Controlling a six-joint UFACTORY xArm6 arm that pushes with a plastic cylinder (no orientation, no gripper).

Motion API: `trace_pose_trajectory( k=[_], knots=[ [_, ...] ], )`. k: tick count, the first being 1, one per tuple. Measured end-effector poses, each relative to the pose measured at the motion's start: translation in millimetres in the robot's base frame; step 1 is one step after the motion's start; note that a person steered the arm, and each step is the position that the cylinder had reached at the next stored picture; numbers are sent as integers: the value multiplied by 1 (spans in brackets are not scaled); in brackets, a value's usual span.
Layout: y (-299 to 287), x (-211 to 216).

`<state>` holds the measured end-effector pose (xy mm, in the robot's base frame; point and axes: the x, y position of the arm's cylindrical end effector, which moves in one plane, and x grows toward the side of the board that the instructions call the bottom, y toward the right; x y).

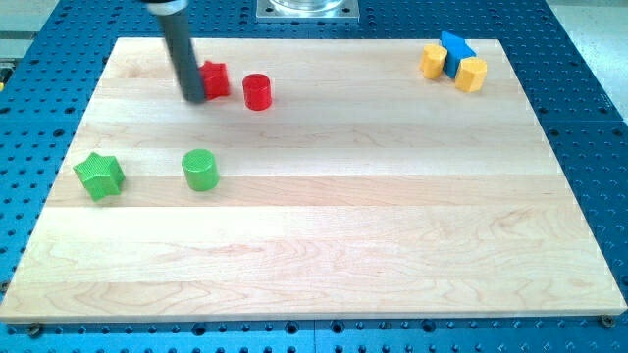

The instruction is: Keep the red blocks at the top center of the board

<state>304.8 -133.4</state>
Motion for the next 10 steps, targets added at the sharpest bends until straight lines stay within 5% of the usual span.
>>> trace_pose_trajectory(
  k=[2, 3, 5, 6, 7, 8, 9, 10],
  knots=[
    [-16, -20],
    [62, -47],
    [140, -1],
    [175, -57],
    [175, -34],
    [103, 85],
    [37, 56],
    [89, 17]
  ],
)
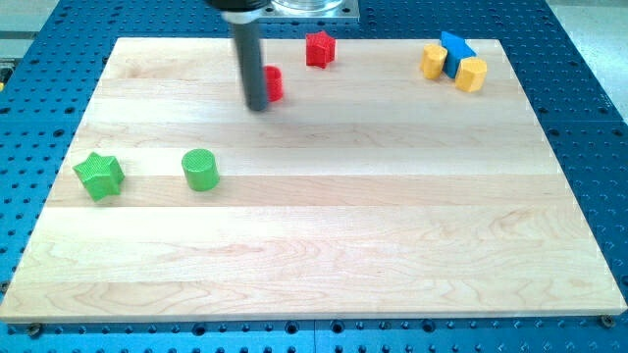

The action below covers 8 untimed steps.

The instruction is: Keep the red blocks at the top center of the board

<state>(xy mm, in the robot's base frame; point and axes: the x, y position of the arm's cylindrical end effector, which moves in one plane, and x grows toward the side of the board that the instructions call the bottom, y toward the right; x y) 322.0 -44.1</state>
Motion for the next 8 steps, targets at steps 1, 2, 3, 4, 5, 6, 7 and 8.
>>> trace_pose_trajectory(
  k=[1, 2, 3, 4, 5, 6, 7, 8],
  knots=[
    [44, -15],
    [2, 12],
    [-14, -21],
    [36, -31],
    [35, -26],
    [35, -26],
    [53, -9],
    [99, 31]
  ],
)
